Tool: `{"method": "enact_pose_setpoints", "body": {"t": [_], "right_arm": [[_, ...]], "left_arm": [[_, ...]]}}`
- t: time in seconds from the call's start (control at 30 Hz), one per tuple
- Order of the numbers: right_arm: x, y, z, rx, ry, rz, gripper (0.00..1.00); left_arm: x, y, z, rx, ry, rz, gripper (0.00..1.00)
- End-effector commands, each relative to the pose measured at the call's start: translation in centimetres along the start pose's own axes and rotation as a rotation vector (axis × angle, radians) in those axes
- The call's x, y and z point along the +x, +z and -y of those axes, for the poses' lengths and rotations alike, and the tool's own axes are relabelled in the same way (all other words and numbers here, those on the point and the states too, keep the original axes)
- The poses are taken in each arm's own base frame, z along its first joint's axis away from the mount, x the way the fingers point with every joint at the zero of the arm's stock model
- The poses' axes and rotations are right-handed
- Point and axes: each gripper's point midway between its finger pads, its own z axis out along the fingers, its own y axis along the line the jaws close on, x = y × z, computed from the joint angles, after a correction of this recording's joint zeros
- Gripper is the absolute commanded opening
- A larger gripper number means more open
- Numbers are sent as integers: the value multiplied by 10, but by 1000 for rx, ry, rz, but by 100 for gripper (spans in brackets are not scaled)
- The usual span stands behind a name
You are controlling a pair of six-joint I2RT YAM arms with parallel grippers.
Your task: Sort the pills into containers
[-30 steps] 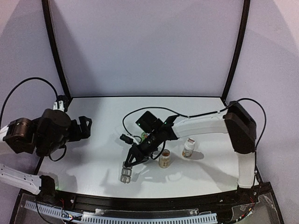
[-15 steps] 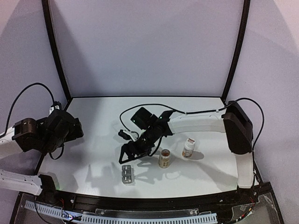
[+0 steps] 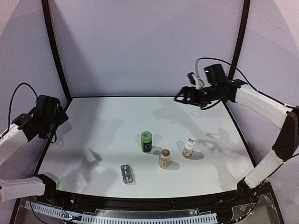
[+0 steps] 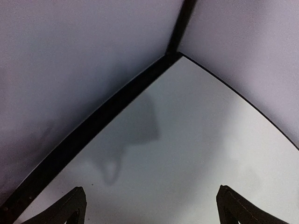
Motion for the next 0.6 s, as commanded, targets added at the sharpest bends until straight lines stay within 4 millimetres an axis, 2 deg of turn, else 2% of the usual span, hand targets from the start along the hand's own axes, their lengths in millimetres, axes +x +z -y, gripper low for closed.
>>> {"method": "enact_pose_setpoints", "body": {"t": [0.0,0.03,0.07,0.2,0.23,0.27,0.33,0.37,0.4,0.47,0.5,0.57], "right_arm": [[4,-34,136,291,77,176,98],[9,-43,156,348,68,214,98],[20,-50,173,400,61,222,98],[47,-68,214,559,-11,274,98],[56,-68,218,574,-51,290,98],[60,-68,220,584,-91,334,98],[66,-72,222,606,-168,437,98],[69,-76,223,626,-206,500,98],[74,-81,224,646,-228,567,98],[78,-90,224,685,-276,652,98],[79,-92,224,693,-286,666,98],[79,-90,226,698,-290,659,98]], "left_arm": [[-14,35,-20,2,-103,62,99],[-8,44,-26,-25,-86,75,99],[-19,47,-27,-34,-90,136,99],[-11,69,-36,-63,-64,267,99],[-17,70,-34,-46,-76,326,99],[-4,76,-41,-55,-54,334,99],[-11,74,-38,-28,-34,416,99],[-5,77,-39,-28,-1,416,99],[-8,77,-34,-14,38,437,99],[1,86,-29,-2,105,414,99],[13,96,-29,-8,136,387,99],[17,101,-26,18,140,409,99]]}}
